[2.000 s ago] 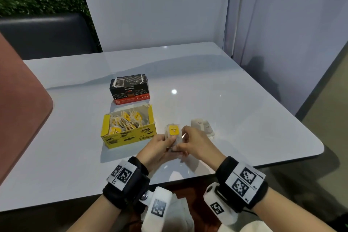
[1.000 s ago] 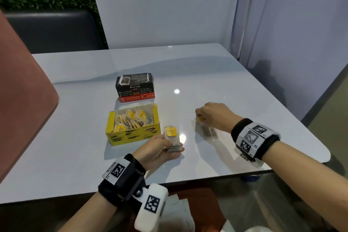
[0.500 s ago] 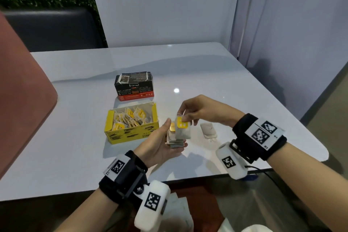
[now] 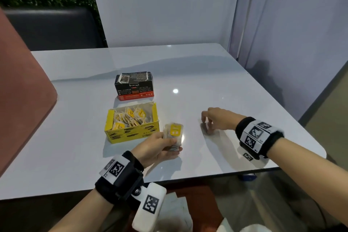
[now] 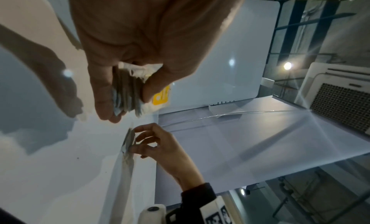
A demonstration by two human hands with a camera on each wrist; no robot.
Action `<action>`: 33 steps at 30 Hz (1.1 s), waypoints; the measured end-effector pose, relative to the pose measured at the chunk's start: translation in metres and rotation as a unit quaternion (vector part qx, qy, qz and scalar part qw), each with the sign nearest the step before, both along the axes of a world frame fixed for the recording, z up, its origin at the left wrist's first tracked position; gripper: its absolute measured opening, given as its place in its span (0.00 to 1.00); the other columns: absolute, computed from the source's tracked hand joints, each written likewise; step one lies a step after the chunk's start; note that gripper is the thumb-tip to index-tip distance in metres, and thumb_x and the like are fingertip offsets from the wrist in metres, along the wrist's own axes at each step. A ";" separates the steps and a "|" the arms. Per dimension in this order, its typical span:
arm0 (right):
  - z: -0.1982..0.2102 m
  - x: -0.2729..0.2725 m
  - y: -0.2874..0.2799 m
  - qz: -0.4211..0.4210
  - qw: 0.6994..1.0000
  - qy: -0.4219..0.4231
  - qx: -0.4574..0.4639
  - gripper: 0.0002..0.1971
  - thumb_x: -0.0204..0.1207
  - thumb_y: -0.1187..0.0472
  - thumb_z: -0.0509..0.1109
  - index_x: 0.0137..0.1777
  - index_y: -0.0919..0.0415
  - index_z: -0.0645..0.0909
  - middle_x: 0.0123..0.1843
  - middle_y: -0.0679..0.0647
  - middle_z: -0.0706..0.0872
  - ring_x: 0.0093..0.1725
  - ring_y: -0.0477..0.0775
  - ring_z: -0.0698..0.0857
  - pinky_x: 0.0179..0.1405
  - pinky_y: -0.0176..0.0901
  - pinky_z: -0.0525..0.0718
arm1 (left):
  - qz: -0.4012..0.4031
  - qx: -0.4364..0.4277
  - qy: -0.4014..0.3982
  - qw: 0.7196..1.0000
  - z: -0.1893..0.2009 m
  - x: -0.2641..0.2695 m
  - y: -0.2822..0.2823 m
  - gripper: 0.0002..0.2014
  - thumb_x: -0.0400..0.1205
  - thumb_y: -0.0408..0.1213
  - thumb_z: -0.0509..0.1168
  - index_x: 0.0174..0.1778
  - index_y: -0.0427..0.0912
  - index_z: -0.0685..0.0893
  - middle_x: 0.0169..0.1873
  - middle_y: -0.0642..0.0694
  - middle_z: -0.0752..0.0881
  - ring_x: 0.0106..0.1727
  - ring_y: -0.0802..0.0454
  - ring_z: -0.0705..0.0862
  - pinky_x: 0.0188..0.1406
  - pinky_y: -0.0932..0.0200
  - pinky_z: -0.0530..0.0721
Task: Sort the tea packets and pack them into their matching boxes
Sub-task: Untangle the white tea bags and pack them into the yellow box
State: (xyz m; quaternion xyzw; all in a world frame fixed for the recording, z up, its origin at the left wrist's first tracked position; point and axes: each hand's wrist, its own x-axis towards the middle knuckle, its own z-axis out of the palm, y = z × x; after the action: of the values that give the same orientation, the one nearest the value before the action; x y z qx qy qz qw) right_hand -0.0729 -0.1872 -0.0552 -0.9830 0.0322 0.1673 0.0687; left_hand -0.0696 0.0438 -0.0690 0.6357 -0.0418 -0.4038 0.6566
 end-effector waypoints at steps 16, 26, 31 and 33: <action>0.031 -0.028 0.076 0.121 0.912 -0.380 0.098 0.04 0.74 0.62 0.70 0.47 0.60 0.80 0.47 0.54 0.82 0.46 0.53 0.80 0.32 0.45 0.77 | 0.021 -0.099 0.163 0.981 0.010 -0.006 -0.007 0.14 0.87 0.31 0.49 0.51 0.24 0.76 0.45 0.29 0.83 0.49 0.35 0.85 0.48 0.50 0.86; -0.007 -0.049 0.080 0.203 0.918 -0.325 0.104 0.13 0.77 0.53 0.56 0.45 0.56 0.81 0.42 0.48 0.84 0.46 0.47 0.76 0.26 0.41 0.79 | 0.033 -0.125 0.131 0.983 0.011 -0.005 -0.001 0.18 0.84 0.36 0.47 0.55 0.26 0.77 0.48 0.28 0.82 0.48 0.36 0.84 0.61 0.41 0.81; 0.000 -0.053 0.080 0.173 0.907 -0.339 0.180 0.06 0.79 0.60 0.63 0.49 0.58 0.81 0.45 0.49 0.84 0.46 0.47 0.79 0.38 0.43 0.83 | 0.021 -0.121 0.112 0.986 0.012 -0.008 -0.005 0.17 0.87 0.38 0.50 0.55 0.28 0.78 0.48 0.32 0.83 0.46 0.41 0.86 0.53 0.49 0.86; 0.004 -0.050 0.079 0.060 0.882 -0.376 0.278 0.06 0.79 0.62 0.65 0.54 0.58 0.80 0.50 0.49 0.84 0.48 0.47 0.81 0.46 0.40 0.82 | 0.025 -0.119 0.111 0.986 0.012 -0.008 -0.004 0.15 0.87 0.34 0.48 0.54 0.28 0.77 0.47 0.32 0.83 0.46 0.40 0.86 0.48 0.52 0.87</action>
State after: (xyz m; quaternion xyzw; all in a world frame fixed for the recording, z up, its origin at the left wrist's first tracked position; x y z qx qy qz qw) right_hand -0.1230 -0.1085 -0.0516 -0.9126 -0.1028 -0.2088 0.3361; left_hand -0.0779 0.0395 -0.0574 0.5050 -0.0006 -0.4471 0.7383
